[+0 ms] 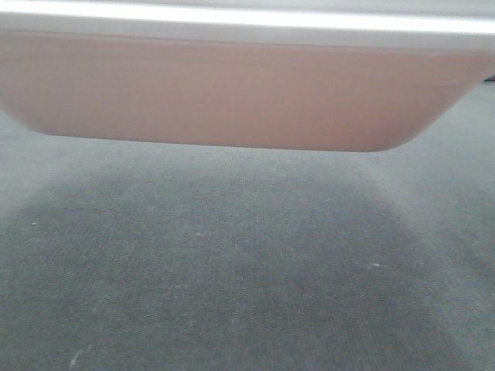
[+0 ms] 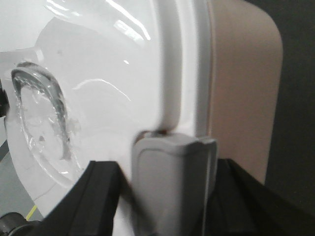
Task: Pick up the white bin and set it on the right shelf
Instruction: 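Hold the bin raised with both grippers while the base turns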
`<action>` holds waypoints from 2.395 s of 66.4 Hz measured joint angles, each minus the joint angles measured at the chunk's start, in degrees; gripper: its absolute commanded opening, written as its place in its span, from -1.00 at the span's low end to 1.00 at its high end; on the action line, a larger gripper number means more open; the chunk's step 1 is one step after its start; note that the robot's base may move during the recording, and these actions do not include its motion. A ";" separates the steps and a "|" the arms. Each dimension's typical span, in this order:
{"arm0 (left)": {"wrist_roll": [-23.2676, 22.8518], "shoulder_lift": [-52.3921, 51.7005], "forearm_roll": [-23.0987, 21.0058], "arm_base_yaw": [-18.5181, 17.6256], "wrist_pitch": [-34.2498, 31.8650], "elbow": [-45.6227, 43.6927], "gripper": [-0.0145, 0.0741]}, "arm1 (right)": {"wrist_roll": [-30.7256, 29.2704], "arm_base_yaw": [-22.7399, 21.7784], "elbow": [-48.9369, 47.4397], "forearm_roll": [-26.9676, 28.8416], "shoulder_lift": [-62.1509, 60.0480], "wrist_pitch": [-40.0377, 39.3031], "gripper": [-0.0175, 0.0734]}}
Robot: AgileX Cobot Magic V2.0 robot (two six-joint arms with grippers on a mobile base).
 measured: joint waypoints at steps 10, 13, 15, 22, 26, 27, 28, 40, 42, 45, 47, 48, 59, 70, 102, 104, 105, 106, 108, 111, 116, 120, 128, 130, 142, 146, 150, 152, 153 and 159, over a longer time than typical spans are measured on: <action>0.00 -0.06 0.00 0.00 0.00 0.00 -0.13 | 0.00 0.00 0.00 0.00 0.00 0.00 0.18; 0.00 -0.06 0.00 0.00 0.00 0.00 -0.13 | 0.00 0.00 0.00 0.00 0.00 0.00 0.18; 0.00 -0.06 0.00 0.00 0.00 0.00 -0.13 | 0.00 0.00 0.00 0.00 0.00 0.00 0.18; 0.00 -0.06 0.00 0.00 0.00 0.00 -0.13 | 0.00 0.00 0.00 0.00 0.00 0.00 0.18; 0.00 -0.06 0.00 0.00 0.00 0.00 -0.13 | 0.00 0.00 0.00 0.00 0.00 0.00 0.18; 0.00 -0.06 0.00 0.00 0.00 0.00 -0.13 | 0.00 0.00 0.00 0.00 0.00 0.00 0.18; 0.00 -0.06 0.00 0.00 0.00 0.00 -0.13 | 0.00 0.00 0.00 0.00 0.00 0.00 0.18; 0.00 -0.06 0.00 0.00 0.00 0.00 -0.13 | 0.00 0.00 0.00 0.00 0.00 0.00 0.18; 0.00 -0.06 0.00 0.00 0.00 0.00 -0.13 | -0.07 0.00 0.00 0.00 0.00 0.00 0.18; 0.00 -0.06 0.00 0.00 0.00 0.00 -0.13 | -0.07 0.00 0.00 0.00 0.00 0.00 0.18; 0.00 -0.06 0.00 0.00 0.00 0.00 -0.13 | -0.07 0.00 0.00 0.00 0.00 0.00 0.18; 0.00 -0.06 0.00 0.00 0.00 0.00 -0.13 | -0.07 0.00 0.00 0.00 0.00 0.00 0.18; 0.00 -0.06 0.00 0.00 0.00 0.00 -0.13 | -0.07 0.00 0.00 0.00 0.00 0.00 0.18; 0.00 -0.06 0.00 0.00 0.00 0.00 -0.13 | -0.07 0.00 0.00 0.00 0.00 0.00 0.18; 0.00 -0.06 0.00 0.00 0.00 0.00 -0.13 | -0.07 0.00 0.00 0.00 0.00 0.00 0.18; 0.00 -0.06 0.00 0.00 0.00 0.00 -0.13 | -0.07 0.00 0.00 0.00 0.00 0.00 0.18; 0.00 -0.06 0.00 0.00 0.00 0.00 -0.13 | -0.07 0.00 0.00 0.00 0.00 0.00 0.18; 0.00 -0.06 0.00 0.00 0.00 0.00 -0.13 | -0.07 0.00 0.00 0.00 0.00 0.00 0.18; 0.00 -0.06 0.00 0.00 0.00 0.00 -0.13 | -0.07 0.00 0.00 0.00 0.00 0.00 0.18; 0.00 -0.06 0.00 0.00 0.00 0.00 -0.13 | -0.07 0.00 0.00 0.00 0.00 0.00 0.18; 0.00 -0.06 0.00 0.00 0.00 0.00 -0.13 | -0.07 0.00 0.00 0.00 0.00 0.00 0.18; 0.00 -0.06 0.00 0.00 0.00 0.00 -0.13 | -0.07 0.00 0.00 0.00 0.00 0.00 0.18; 0.00 -0.06 0.00 0.00 0.00 0.00 -0.13 | -0.07 0.00 0.00 0.00 0.00 0.00 0.18; 0.00 -0.06 0.00 0.00 0.00 0.00 -0.13 | -0.07 0.00 0.00 0.00 0.00 0.00 0.18; 0.00 -0.06 0.00 0.00 0.00 0.00 -0.13 | -0.07 0.00 0.00 0.00 0.00 0.00 0.18; 0.00 -0.06 0.00 0.00 0.00 0.00 -0.13 | -0.07 0.00 0.00 0.00 0.00 0.00 0.18; 0.00 -0.06 0.00 0.00 0.00 0.00 -0.13 | -0.07 0.00 0.00 0.00 0.00 0.00 0.18; 0.00 -0.06 0.00 0.00 0.00 0.00 -0.13 | -0.07 0.00 0.00 0.00 0.00 0.00 0.18; 0.00 -0.06 0.00 0.00 0.00 0.00 -0.13 | -0.07 0.00 0.00 0.00 0.00 0.00 0.18; 0.00 -0.06 0.00 0.00 0.00 0.00 -0.13 | -0.07 0.00 0.00 0.00 0.00 0.00 0.18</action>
